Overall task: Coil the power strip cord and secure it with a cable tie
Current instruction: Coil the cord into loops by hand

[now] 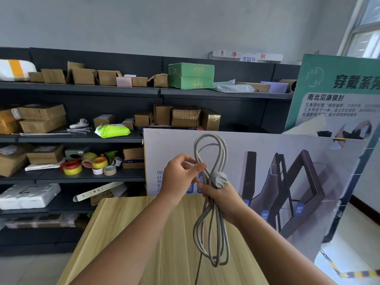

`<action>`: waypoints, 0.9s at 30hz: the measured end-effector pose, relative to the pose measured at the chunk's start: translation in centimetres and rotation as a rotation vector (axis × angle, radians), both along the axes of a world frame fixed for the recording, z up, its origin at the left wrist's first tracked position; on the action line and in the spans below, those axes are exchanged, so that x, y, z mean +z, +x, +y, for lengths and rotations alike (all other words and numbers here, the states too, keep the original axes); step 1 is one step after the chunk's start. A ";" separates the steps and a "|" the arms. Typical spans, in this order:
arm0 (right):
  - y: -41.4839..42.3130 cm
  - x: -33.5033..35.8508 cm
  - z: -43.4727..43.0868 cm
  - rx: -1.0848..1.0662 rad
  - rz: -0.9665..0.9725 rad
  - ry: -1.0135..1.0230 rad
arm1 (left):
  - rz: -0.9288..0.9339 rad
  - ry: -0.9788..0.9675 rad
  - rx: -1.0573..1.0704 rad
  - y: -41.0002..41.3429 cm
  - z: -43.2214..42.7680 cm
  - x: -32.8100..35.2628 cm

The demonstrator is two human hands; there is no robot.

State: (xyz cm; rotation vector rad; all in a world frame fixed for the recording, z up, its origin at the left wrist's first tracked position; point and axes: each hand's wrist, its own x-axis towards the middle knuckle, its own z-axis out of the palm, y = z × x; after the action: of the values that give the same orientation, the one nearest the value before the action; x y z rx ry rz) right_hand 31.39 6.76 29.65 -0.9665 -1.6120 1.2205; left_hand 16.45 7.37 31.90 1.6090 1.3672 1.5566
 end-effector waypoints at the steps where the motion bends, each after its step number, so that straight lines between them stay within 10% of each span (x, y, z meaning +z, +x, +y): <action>1: 0.0 0.0 -0.1 -0.008 0.018 0.002 | 0.029 -0.039 0.010 -0.2 0.0 -0.8; 8: 0.5 2.3 0.0 -0.017 0.337 -0.052 | 0.472 -1.168 -0.349 -2.0 -1.6 -11.6; 11: 0.1 3.3 -0.4 0.096 0.470 -0.094 | 0.154 -1.393 -0.569 -1.4 -1.6 -14.7; 15: -0.1 3.9 -1.6 0.280 0.497 -0.119 | -1.010 -1.113 -0.427 0.3 0.9 -16.1; 18: 1.3 3.6 -2.2 0.402 0.465 -0.181 | -1.417 -0.828 -0.208 -0.1 2.9 -14.2; 22: 4.5 3.3 -1.6 0.441 0.349 -0.251 | -1.580 -0.787 -0.006 -3.2 3.9 -13.0; 27: 6.7 0.7 0.7 -0.067 0.081 -0.129 | -1.351 -0.693 0.113 -5.6 4.9 -12.7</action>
State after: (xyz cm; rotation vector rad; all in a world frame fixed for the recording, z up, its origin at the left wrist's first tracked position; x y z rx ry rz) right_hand 38.10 7.43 30.33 -1.0298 -1.4412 1.3136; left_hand 10.89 12.32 19.19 -0.0639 0.9498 1.4377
